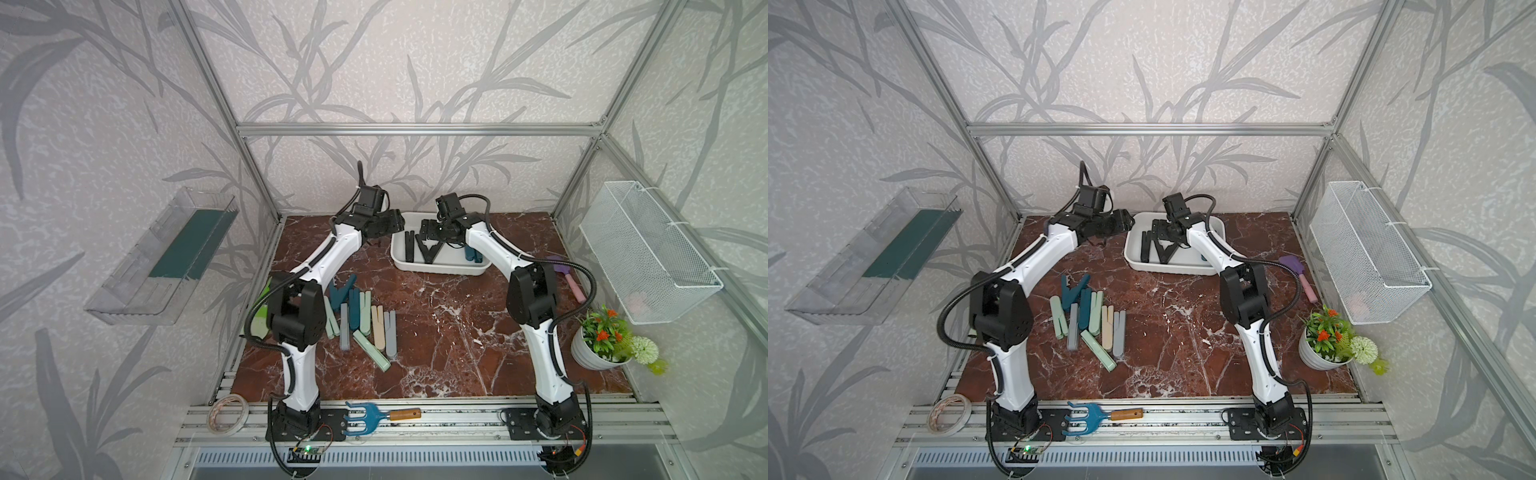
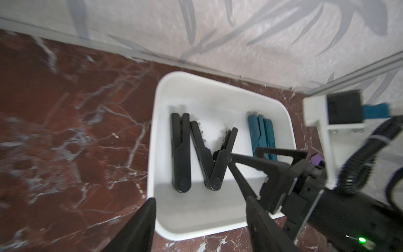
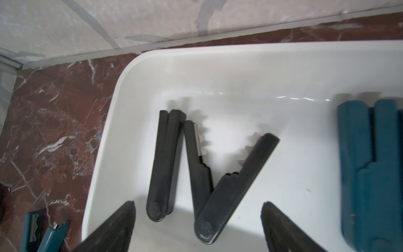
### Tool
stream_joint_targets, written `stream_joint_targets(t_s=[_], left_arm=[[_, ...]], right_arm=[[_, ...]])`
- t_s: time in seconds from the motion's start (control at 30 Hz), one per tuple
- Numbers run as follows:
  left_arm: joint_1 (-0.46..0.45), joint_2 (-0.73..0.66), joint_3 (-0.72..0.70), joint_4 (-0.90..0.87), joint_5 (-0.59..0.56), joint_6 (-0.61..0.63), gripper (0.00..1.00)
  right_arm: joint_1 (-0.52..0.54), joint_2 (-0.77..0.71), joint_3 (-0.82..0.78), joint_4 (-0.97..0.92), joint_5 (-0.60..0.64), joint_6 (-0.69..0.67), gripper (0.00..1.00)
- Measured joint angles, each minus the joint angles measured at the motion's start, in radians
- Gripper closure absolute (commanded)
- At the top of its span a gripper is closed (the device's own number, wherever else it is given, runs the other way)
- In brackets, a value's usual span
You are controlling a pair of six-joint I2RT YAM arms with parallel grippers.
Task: Put the pruning pliers into the storage box
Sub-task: Place the pruning pliers in the storage box, then adjust the pruning pliers in the storage box.
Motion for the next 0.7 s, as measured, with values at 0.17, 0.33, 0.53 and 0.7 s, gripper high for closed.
stream_joint_targets(t_s=[0.17,0.33,0.53,0.7], left_arm=[[0.093,-0.234,-0.182,0.061,-0.07,-0.014,0.35],[0.13,-0.355,-0.308,0.072,-0.115,-0.016,0.35],[0.162,-0.368,-0.37,0.072,-0.109,-0.023,0.35],[0.181,-0.37,-0.385,0.071,-0.093,-0.025,0.35]], right_arm=[[0.041,0.092,0.093,-0.096,0.077,0.015,0.01],[0.047,0.117,0.091,-0.161,0.178,0.057,0.01],[0.053,0.142,0.139,-0.177,0.234,0.094,0.01],[0.053,0.25,0.308,-0.202,0.233,0.11,0.01]])
